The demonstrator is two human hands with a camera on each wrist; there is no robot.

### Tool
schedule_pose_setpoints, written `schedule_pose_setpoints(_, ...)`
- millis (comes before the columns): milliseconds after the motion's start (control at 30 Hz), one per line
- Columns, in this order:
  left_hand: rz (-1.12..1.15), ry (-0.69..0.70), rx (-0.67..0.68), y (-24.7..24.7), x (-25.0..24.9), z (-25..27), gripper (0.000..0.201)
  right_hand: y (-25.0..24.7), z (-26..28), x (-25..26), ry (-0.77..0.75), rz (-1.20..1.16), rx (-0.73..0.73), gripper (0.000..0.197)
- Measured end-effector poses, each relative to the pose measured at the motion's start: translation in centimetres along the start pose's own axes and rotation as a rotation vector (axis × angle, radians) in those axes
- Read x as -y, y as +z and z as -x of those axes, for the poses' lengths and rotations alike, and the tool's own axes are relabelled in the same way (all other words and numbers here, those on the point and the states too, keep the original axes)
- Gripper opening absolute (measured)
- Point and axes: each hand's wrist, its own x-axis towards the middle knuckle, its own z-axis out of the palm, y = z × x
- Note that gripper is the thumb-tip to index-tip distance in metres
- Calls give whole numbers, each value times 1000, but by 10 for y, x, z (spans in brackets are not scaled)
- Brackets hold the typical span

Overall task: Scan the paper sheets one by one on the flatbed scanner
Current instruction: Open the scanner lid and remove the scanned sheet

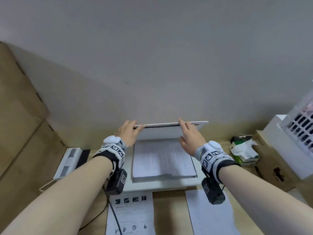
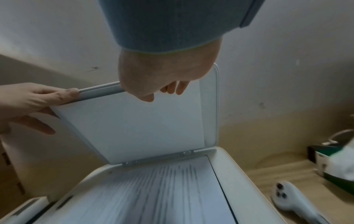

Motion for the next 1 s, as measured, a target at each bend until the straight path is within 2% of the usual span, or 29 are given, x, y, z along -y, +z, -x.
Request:
schedule_pose_setpoints(100,335,-183,-182,5,-11,-17,77,-1,-26,1,8,21,-40,82)
schedule_pose_setpoints(133,410,-237,-197,7,-13,-25,84,3,-37,-2,12,19,-40,84)
schedule_pose_setpoints(267,520,-363,-56,25,6,-52,97,31,-61,-10,11,-18,-43,83)
schedule_pose_setpoints(367,512,-227,51,46,17,-34,79,69,-40,-9,48,-35,131,75)
schedule_pose_setpoints(433,332,-153,191,63,24,-13,72,100,-17,-9,73,-43,275,71)
schedule_pose_setpoints(500,108,-98,471,83,37,15,75,128,11,-7,72,-24,373,68)
schedule_pose_setpoints(567,-156,12,741,100,49,46,86,142,36,-2,50,-16,403,62)
schedule_pose_setpoints(600,-288,81,799,108,52,58,93,144,43,-2,61,-25,396,55)
schedule_pose_setpoints(667,-437,156,765,117,57,85,100,143,66,3,106,-72,382,36)
schedule_pose_setpoints(733,-486,192,708,120,57,103,103,142,89,6,136,-62,382,19)
schedule_pose_setpoints(800,-568,250,735,117,52,119,109,141,111,9,155,-58,379,14)
schedule_pose_setpoints(833,-611,284,735,115,48,128,106,139,122,10,173,-78,378,14)
schedule_pose_setpoints(867,-642,308,716,114,43,134,96,138,128,7,194,-106,388,15)
schedule_pose_setpoints(933,-593,316,609,114,29,151,58,133,147,6,254,-158,413,19)
schedule_pose_setpoints(1000,-333,274,462,110,16,167,26,128,171,8,349,-277,383,27)
